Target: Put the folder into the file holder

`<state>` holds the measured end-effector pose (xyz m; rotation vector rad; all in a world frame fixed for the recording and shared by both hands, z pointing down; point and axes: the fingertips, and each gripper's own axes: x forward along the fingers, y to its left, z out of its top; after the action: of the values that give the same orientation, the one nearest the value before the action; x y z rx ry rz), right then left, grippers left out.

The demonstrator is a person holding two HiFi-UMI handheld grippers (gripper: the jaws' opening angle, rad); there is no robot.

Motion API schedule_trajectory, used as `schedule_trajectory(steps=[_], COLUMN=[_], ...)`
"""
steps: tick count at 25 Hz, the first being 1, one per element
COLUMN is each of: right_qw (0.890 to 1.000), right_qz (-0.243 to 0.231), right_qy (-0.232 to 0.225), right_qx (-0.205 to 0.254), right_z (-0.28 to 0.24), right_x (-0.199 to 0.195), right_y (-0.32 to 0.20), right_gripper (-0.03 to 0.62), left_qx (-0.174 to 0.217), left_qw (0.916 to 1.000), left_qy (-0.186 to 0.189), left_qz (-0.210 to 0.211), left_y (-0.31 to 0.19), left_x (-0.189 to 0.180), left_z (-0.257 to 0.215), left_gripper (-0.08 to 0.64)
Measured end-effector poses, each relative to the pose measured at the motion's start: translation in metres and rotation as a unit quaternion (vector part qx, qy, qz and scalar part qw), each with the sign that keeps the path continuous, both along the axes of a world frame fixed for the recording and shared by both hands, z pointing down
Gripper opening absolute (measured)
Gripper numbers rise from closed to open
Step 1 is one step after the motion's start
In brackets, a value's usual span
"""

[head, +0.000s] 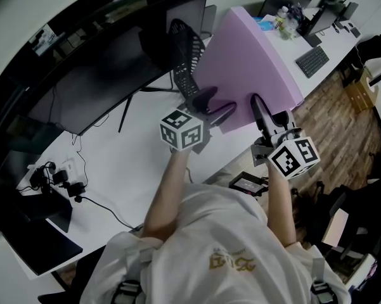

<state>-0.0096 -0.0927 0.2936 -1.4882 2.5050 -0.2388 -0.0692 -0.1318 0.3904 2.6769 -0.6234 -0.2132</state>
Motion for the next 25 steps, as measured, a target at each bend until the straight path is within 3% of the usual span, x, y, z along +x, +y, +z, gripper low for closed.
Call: schedule_trajectory(steps=[25], right_qw=[1.0], right_qz=[-0.022], right_qy=[-0.019], right_qx=[0.011], right_z=[0.014], right_x=[-0.021], right_y=[-0.052], right_gripper=[0.172], left_qx=[-0.044], left_qw=[0.9961], left_qy=[0.051], left_qz=[-0.056], left_y=[-0.05], left_x=[-0.03], left_z=[0.014], left_gripper=[0.324])
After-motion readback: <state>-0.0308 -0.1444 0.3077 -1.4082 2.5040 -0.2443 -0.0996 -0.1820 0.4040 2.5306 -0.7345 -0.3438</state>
